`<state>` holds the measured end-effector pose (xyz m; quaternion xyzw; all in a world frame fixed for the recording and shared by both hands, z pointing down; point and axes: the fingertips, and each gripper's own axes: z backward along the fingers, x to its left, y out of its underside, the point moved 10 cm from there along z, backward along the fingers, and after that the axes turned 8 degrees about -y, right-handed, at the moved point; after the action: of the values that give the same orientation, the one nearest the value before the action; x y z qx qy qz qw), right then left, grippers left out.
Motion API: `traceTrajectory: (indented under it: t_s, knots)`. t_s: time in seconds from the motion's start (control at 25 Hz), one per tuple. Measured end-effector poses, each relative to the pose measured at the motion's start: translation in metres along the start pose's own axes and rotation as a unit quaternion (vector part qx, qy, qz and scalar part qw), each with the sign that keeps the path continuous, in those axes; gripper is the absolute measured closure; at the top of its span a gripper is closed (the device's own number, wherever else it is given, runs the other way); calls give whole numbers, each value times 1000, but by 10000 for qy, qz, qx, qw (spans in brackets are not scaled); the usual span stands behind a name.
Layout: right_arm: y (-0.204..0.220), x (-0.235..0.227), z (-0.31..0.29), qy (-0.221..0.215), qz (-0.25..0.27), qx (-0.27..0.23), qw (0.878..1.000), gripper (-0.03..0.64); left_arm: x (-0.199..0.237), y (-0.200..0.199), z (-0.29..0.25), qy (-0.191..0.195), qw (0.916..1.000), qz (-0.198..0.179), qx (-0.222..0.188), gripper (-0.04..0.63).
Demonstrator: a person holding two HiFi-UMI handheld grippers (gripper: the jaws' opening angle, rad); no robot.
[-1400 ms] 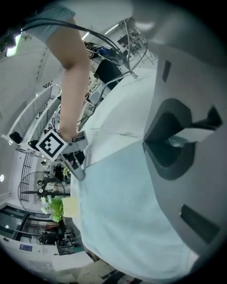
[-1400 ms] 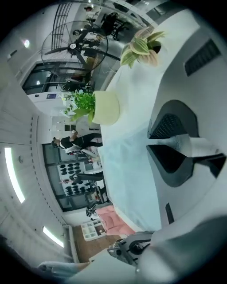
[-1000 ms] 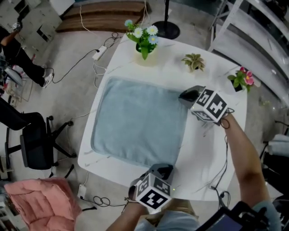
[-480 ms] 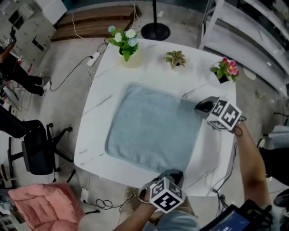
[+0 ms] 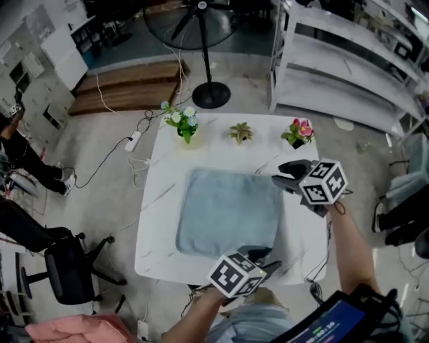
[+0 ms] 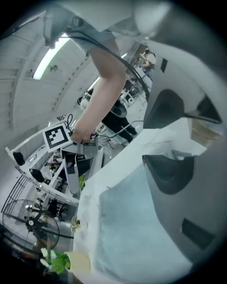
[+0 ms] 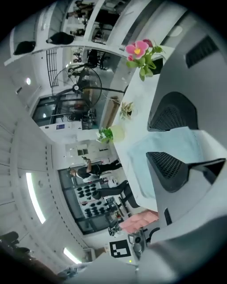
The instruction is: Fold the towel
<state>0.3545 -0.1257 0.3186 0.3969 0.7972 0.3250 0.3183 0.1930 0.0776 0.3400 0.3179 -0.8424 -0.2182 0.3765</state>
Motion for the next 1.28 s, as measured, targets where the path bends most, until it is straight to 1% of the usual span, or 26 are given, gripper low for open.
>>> traceTrajectory:
  t_s: [0.04, 0.12, 0.16, 0.24, 0.32, 0.4, 0.48, 0.52, 0.56, 0.64, 0.68, 0.72, 0.8, 0.84, 0.92, 0.96, 1.0, 1.08, 1.16, 1.2, 1.28]
  knots:
    - [3, 6, 7, 248, -97, -7, 9996, 456, -3, 2, 3, 205, 9995, -185, 129, 398]
    - [13, 19, 20, 769, -344, -4, 9964, 456, -7, 16, 8, 588, 9961, -493, 426, 393]
    - [19, 25, 24, 1000, -476, -8, 9938, 456, -7, 25, 9, 756, 9940, -563, 555, 393]
    - [37, 39, 27, 1402, -767, 13, 9871, 456, -4, 43, 14, 1055, 9902, -576, 706, 393]
    - [63, 64, 31, 1765, -1079, 109, 9783, 456, 3, 59, 24, 1321, 9866, -587, 753, 393]
    - [87, 101, 29, 1953, -1288, 181, 9721, 466, 15, 69, 41, 1483, 9842, -632, 738, 394]
    - [105, 139, 13, 1889, -1370, 55, 9724, 472, 34, 74, 60, 1397, 9862, -658, 590, 396]
    - [113, 156, 1, 1799, -1418, -39, 9734, 494, 47, 75, 70, 1266, 9886, -661, 480, 396]
    - [122, 171, -11, 1693, -1480, -78, 9744, 498, 60, 76, 80, 1100, 9911, -658, 371, 397]
    - [144, 199, -34, 1604, -1562, 120, 9745, 499, 92, 83, 101, 716, 9953, -608, 247, 397]
    - [155, 210, -42, 1643, -1577, 297, 9733, 508, 110, 89, 110, 498, 9970, -535, 264, 397]
    - [166, 218, -46, 1700, -1603, 440, 9713, 532, 129, 97, 117, 260, 9983, -409, 328, 396]
    - [182, 225, -47, 1777, -1699, 440, 9683, 544, 161, 116, 123, -144, 9986, -55, 509, 396]
    - [187, 225, -46, 1766, -1745, 377, 9679, 551, 170, 125, 123, -224, 9980, 116, 578, 396]
    - [185, 221, -44, 1708, -1761, 376, 9687, 549, 176, 134, 124, -162, 9975, 341, 600, 400]
    - [179, 219, -39, 1733, -1762, 332, 9684, 541, 173, 134, 126, -92, 9977, 369, 556, 400]
    - [169, 214, -32, 1808, -1814, 166, 9665, 538, 169, 130, 129, -29, 9983, 356, 461, 400]
    - [146, 198, -10, 2005, -2091, -361, 9564, 519, 163, 115, 135, 59, 9992, 366, 142, 400]
    - [132, 175, 7, 2167, -2421, -668, 9434, 484, 165, 99, 137, 64, 9987, 472, -162, 401]
    - [131, 164, 11, 2223, -2567, -673, 9382, 474, 168, 93, 137, 19, 9983, 530, -248, 402]
    - [137, 146, 10, 2231, -2865, -507, 9304, 455, 176, 85, 136, -115, 9974, 638, -316, 405]
